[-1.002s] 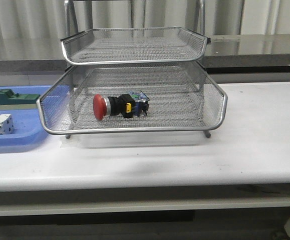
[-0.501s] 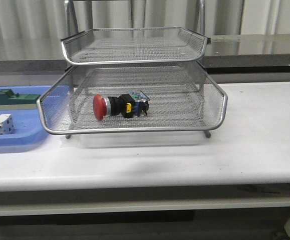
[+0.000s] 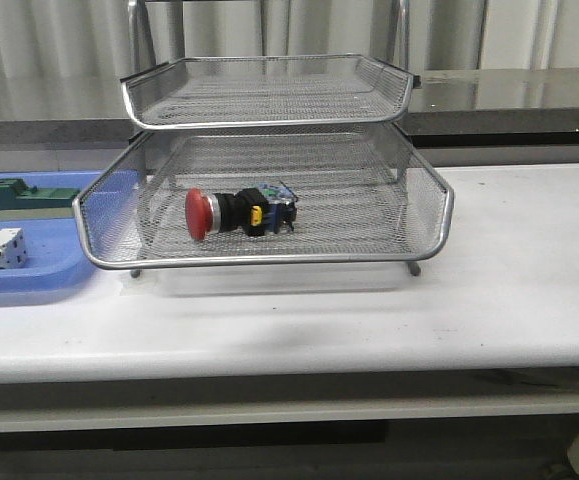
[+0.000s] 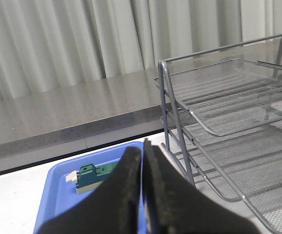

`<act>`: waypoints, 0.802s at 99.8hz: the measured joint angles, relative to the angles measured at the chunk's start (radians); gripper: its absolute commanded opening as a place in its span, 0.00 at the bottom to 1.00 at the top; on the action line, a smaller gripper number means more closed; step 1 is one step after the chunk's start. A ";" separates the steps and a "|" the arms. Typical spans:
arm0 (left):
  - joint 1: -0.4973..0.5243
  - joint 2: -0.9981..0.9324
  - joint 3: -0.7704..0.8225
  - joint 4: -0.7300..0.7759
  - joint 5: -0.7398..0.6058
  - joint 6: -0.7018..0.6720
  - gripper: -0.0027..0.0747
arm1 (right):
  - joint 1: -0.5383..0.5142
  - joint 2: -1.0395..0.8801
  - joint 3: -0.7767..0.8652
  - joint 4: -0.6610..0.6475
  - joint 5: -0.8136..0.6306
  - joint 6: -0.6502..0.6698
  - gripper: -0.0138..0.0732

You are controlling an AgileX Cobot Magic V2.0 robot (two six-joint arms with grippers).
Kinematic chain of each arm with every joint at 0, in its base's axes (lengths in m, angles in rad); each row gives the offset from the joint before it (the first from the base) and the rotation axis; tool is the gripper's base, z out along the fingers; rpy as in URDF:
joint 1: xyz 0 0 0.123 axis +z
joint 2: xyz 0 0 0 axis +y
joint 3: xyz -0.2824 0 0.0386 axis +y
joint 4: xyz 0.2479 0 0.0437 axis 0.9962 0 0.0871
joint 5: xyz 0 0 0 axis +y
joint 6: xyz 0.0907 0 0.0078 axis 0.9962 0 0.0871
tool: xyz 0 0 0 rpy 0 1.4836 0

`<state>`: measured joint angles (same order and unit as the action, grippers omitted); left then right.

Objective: Place button on rack with both arms
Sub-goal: 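Withdraw the left gripper upward away from the rack, then push the middle mesh tray back into the rack with the right gripper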

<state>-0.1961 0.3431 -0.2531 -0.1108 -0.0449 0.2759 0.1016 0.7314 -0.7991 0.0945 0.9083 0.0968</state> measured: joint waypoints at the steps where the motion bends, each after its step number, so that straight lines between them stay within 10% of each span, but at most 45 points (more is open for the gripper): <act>1: 0.000 0.000 0.000 0.000 0.000 0.000 0.04 | 0.000 0.004 0.000 0.019 -0.003 -0.006 0.08; 31: 0.000 0.000 0.000 0.000 0.000 0.000 0.04 | 0.020 0.269 0.000 0.334 -0.070 -0.292 0.08; 80: 0.000 0.000 0.000 0.000 -0.001 0.000 0.04 | 0.393 0.691 -0.061 0.366 -0.261 -0.348 0.08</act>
<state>-0.1961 0.3431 -0.2531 -0.1108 -0.0463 0.2759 0.4948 1.4225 -0.8603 0.4601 0.6473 -0.2514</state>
